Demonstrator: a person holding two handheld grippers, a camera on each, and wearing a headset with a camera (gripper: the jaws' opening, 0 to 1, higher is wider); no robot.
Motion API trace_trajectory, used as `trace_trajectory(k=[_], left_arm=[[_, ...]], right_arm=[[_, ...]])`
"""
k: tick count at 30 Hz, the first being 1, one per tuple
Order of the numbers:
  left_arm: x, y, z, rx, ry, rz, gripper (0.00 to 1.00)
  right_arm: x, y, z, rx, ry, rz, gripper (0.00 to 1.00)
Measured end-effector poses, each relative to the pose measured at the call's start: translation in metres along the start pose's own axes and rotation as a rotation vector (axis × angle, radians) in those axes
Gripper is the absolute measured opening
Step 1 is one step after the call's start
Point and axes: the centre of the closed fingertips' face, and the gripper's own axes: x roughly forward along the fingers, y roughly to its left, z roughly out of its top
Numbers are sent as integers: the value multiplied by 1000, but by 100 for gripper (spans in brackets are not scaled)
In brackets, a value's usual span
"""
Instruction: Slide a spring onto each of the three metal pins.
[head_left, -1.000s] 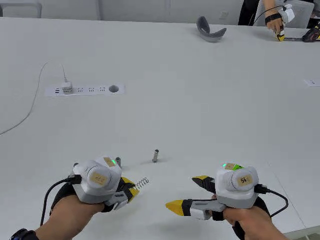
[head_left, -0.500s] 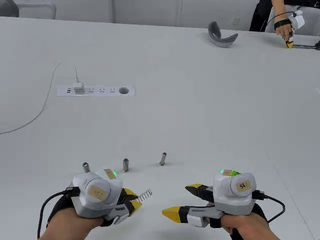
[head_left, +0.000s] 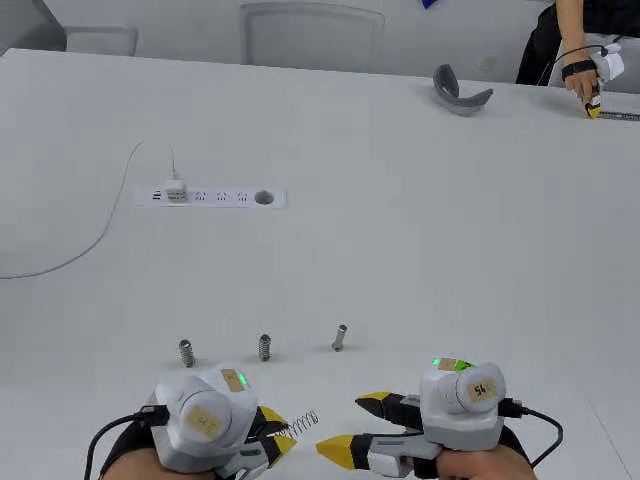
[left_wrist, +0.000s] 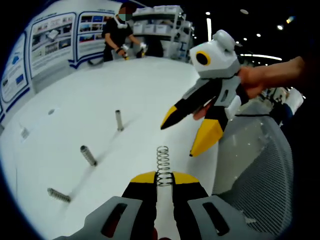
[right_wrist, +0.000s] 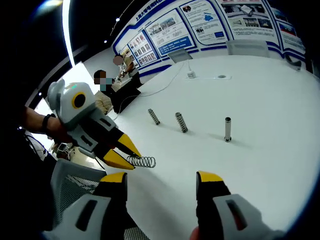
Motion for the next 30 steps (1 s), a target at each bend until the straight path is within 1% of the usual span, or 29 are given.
trace_trajectory(k=[5,6,8,10,12,15,17,18,22,26,30], left_arm=[[0,-4,3,18,-6,-9,10],[1,-5,3,21,-7,-10,10],[1,-6,3,32,-6,-14,10],[2,-6,3,35,-5,-16,10],[3,-8,4,39,-8,-22,10],[4,-12,7,52,-13,-33,10],[5,-15,8,62,-21,-39,10],[5,-15,9,67,-21,-40,10],[4,-18,11,78,-32,-52,10],[3,-20,12,100,-32,-61,10],[2,-20,12,113,-28,-68,10]], right_arm=[[4,7,0,25,4,39,51],[6,9,0,39,9,56,49],[7,12,1,39,8,68,44],[7,13,1,43,11,78,41],[8,13,1,60,14,91,39],[8,15,1,70,19,109,34],[7,20,1,86,26,135,29],[7,23,1,94,29,149,28],[6,28,1,105,39,172,25],[4,27,1,122,41,183,23],[2,29,3,122,41,193,22]])
